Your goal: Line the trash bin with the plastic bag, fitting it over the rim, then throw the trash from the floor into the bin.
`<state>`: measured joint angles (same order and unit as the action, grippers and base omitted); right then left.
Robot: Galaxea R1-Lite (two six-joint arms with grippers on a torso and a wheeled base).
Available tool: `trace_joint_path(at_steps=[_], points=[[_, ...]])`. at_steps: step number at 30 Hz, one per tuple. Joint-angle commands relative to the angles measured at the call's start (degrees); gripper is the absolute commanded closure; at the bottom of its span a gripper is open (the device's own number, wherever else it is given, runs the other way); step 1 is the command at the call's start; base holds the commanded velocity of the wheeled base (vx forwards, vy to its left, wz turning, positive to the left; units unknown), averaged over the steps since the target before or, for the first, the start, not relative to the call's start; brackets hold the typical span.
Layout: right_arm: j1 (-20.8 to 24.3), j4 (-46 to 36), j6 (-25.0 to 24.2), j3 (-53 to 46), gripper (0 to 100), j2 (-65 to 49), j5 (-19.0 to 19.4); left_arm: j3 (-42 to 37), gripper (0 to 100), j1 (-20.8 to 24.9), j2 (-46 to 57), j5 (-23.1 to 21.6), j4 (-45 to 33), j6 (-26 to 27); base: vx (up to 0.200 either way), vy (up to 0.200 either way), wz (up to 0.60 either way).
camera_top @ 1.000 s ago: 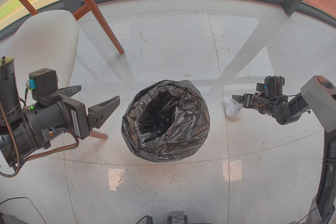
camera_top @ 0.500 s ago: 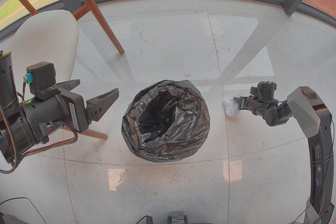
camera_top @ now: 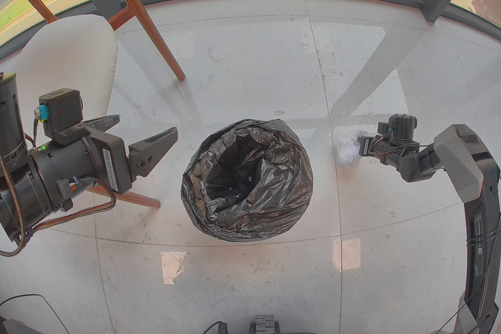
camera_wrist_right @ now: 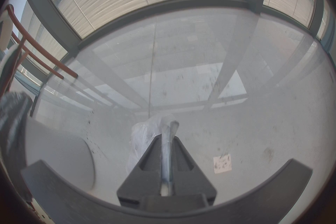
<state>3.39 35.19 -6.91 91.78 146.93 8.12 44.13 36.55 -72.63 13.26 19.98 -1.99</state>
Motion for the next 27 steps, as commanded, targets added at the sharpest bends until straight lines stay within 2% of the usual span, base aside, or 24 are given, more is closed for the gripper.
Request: trace_joint_path(at_steps=[1, 5, 7, 9, 14, 17, 18, 19, 21, 22, 23, 27], points=[[-0.31, -0.65, -0.38, -2.49, 100, -10.97, 1.11, 1.22, 0, -0.16, -0.14, 0.01, 0.41, -0.03, 0.0, 0.0, 0.0], [-0.14, -1.62, -0.47, -7.5, 100, -19.14, 4.01, 1.84, 0, -0.16, -0.14, -0.08, 0.41, -0.03, 0.0, 0.0, 0.0], [0.74, -1.62, -0.47, -13.74, 100, -26.61, 6.82, 1.92, 0, -0.16, 0.21, -0.17, 0.5, -0.12, 0.0, 0.0, 0.0], [1.44, -1.62, -0.47, -15.41, 100, -28.63, 7.35, 1.92, 0, -0.16, 0.21, -0.17, 0.5, -0.12, 0.0, 0.0, 0.0], [6.89, -1.62, -2.49, -25.07, 100, -41.02, 9.72, 2.01, 0, -0.16, 0.21, -0.26, 0.59, -0.03, 0.0, 0.0, 0.0], [9.09, -1.8, -3.37, -27.45, 100, -44.45, 10.78, 2.28, 0, -0.16, 0.21, -0.26, 0.59, -0.03, 0.0, 0.0, 0.0], [11.46, -1.8, -3.55, -29.64, 100, -46.91, 11.57, 2.63, 0, -0.07, 0.12, -0.34, 0.59, -0.03, 0.0, 0.0, 0.0], [11.64, -1.8, -3.55, -29.73, 100, -47.09, 11.57, 2.63, 0, -0.07, 0.12, -0.34, 0.59, -0.03, 0.0, 0.0, 0.0], [16.12, -1.71, -3.55, -32.63, 100, -49.02, 11.74, 3.16, 0, -0.07, -0.14, -0.34, 0.67, 0.05, 0.0, 0.0, 0.0], [16.3, -1.71, -3.55, -32.81, 100, -49.11, 11.74, 3.16, 0, -0.07, -0.14, -0.34, 0.67, 0.05, 0.0, 0.0, 0.0], [19.29, -1.18, -3.46, -34.92, 100, -49.37, 11.57, 3.42, 0, -0.07, -0.23, -0.34, 0.67, 0.05, 0.0, 0.0, 0.0], [23.07, -0.74, -3.11, -37.2, 100, -48.94, 11.57, 3.86, 0, -0.07, -0.32, -0.34, 0.67, 0.05, 0.0, 0.0, 0.0]])
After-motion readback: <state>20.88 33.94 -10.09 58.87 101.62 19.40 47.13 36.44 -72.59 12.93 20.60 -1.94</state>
